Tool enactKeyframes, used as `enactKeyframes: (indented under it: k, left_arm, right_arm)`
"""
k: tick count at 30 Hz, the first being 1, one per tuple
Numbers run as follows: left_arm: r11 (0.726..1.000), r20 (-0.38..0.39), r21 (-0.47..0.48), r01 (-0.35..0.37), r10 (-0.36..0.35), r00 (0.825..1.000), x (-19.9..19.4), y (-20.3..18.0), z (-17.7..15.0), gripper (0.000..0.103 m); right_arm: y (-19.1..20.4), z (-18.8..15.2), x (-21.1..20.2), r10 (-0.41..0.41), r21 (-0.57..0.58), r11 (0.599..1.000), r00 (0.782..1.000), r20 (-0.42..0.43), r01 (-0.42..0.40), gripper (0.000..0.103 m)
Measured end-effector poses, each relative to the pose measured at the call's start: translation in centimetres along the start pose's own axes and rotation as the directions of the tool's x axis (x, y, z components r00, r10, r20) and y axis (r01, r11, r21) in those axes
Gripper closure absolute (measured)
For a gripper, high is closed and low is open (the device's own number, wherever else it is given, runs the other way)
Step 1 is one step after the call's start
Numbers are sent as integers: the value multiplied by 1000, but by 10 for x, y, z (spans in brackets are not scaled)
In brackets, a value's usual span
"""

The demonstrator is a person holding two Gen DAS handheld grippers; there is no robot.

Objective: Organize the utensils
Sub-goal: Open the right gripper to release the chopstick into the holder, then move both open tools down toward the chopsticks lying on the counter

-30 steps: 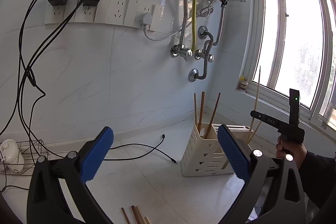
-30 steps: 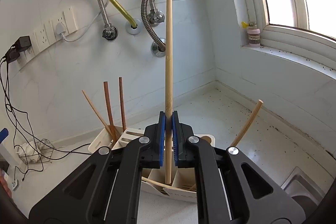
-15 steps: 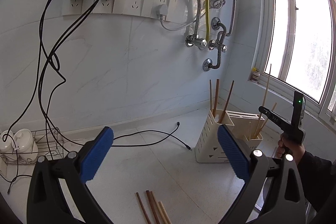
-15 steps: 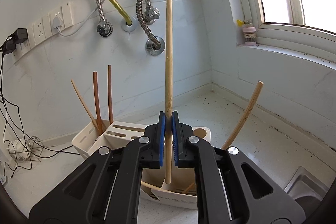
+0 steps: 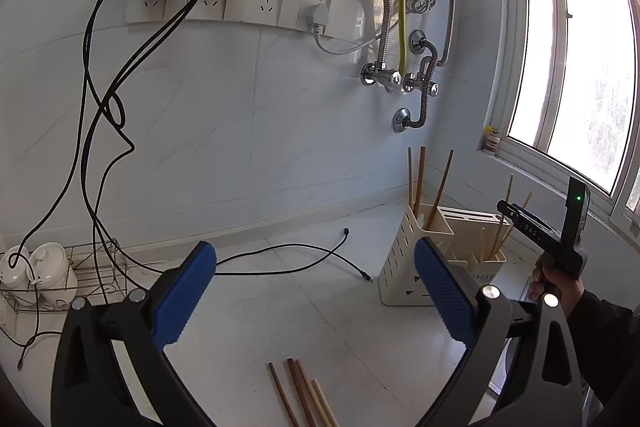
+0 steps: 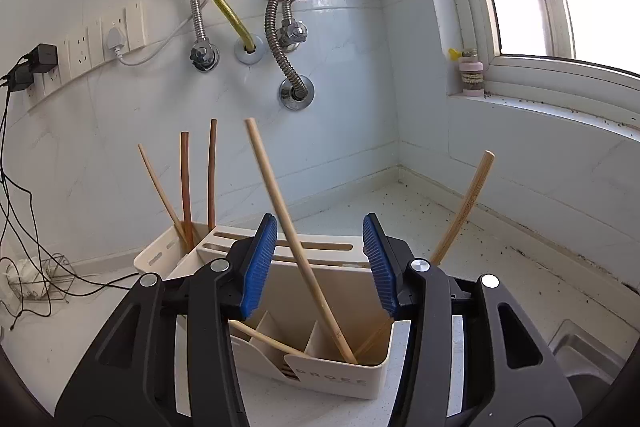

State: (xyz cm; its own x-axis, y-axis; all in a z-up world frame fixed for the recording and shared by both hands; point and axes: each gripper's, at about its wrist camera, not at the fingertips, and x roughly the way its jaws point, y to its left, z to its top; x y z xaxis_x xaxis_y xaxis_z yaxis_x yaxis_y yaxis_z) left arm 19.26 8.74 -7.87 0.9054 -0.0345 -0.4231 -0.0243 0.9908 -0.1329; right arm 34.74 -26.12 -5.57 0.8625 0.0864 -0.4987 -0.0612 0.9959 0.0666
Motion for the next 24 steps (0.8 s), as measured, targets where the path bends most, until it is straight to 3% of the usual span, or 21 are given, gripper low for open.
enactKeyframes:
  k: [9, 12, 15, 24]
  left_arm:
    - [1000, -2, -27, 5, -5, 1000, 1, 7, 1, 5]
    - [999, 0, -36, -3, 3, 1000, 0, 11, 2, 5]
    - [999, -9, -47, -22, 21, 1000, -1, 16, 2, 5]
    - [989, -133, -129, -74, 57, 990, -4, 39, -11, 5]
  right_arm:
    - [11, 19, -22, -3, -16, 1000, 999, 51, 3, 60]
    - [20, 29, -35, -2, -26, 1000, 997, 81, 4, 50]
    - [32, 37, -47, 21, -43, 999, 996, 92, -17, 50]
    - [80, 40, -75, 119, -68, 991, 990, 82, -113, 40]
